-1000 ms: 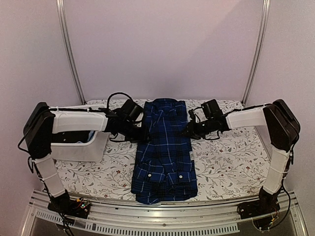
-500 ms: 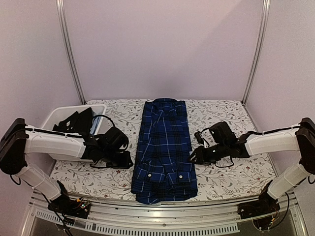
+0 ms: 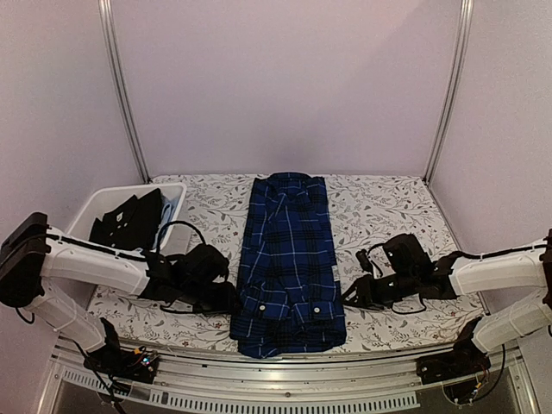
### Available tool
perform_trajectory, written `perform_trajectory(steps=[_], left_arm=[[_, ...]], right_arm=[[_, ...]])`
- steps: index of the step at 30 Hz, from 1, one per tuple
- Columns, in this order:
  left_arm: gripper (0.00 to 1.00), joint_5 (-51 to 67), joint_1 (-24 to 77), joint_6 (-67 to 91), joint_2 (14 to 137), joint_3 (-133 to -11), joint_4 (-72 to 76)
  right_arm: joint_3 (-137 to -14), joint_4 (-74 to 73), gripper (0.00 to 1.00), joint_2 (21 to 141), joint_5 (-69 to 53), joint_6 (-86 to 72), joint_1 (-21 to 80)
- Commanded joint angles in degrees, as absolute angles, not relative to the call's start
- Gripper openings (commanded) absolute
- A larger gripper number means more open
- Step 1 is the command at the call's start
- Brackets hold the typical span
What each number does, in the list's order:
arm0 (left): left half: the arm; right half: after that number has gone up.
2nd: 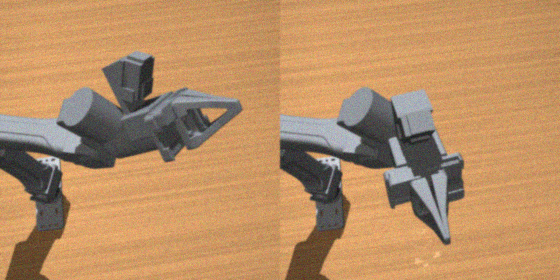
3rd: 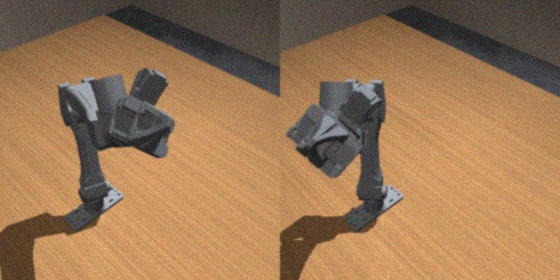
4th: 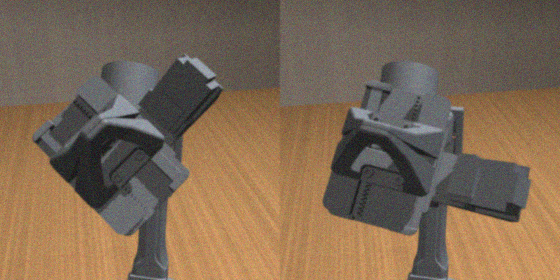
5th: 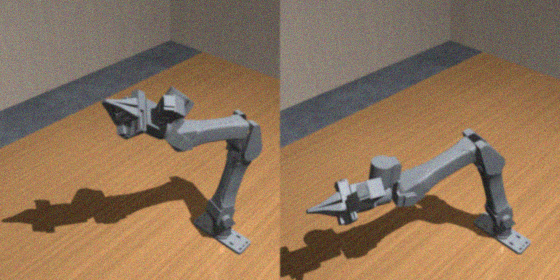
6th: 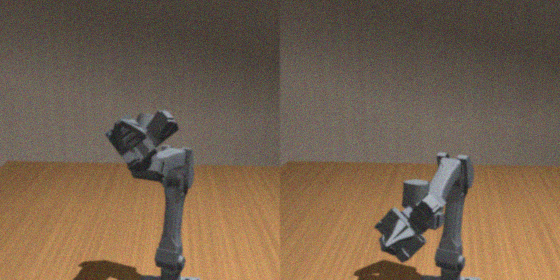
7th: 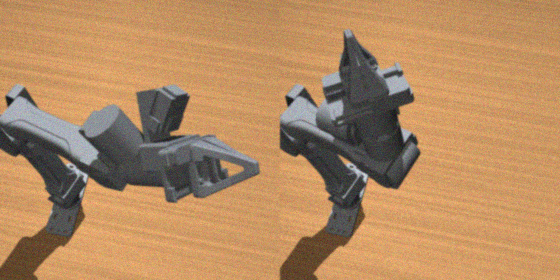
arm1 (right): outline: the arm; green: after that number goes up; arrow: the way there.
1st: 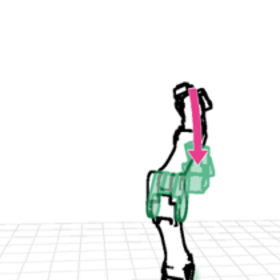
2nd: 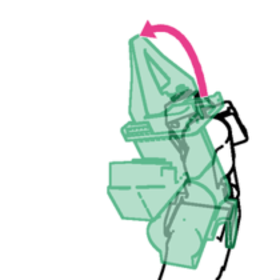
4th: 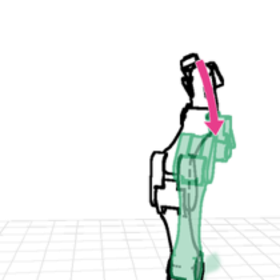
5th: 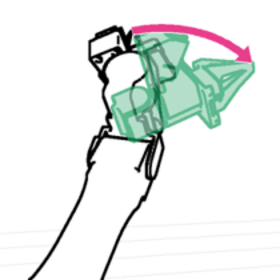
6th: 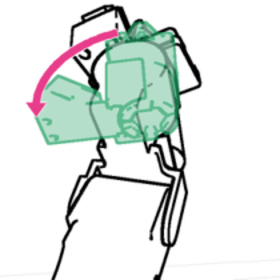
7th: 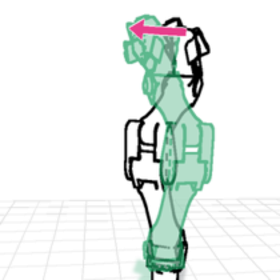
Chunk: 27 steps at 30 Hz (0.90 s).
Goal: Fold and stack the long sleeve shirts
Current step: Pick up the rectangle-folded shirt from the center of the board.
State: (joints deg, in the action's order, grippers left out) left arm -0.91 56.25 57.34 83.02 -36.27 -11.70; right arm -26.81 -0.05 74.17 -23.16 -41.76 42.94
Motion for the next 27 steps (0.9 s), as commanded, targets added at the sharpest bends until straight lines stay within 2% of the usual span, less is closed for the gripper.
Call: perform_trajectory(steps=[1, 11, 18, 23, 27], left_arm=[[0.37, -0.44, 58.22, 61.64, 83.45, -34.47, -10.17], [0.39, -0.62, 59.80, 63.24, 78.30, -31.48, -12.95], [0.41, -5.94, 59.83, 68.70, 74.43, -31.03, -15.08], [0.51, -8.63, 59.73, 73.69, 72.23, -27.66, -12.10], [0.54, -9.04, 59.54, 74.05, 74.63, -28.36, -9.99]], right_arm=[[-24.82, 2.36, 0.39, 73.42, -24.59, -43.83, 43.94], [-22.03, 5.29, 0.46, 76.84, -27.42, -45.22, 44.12], [-20.19, 8.38, 0.50, 78.48, -28.34, -46.12, 44.12], [-19.54, 11.23, 0.54, 79.30, -29.22, -47.68, 44.12], [-19.58, 12.54, 0.55, 80.30, -29.71, -48.31, 44.12]])
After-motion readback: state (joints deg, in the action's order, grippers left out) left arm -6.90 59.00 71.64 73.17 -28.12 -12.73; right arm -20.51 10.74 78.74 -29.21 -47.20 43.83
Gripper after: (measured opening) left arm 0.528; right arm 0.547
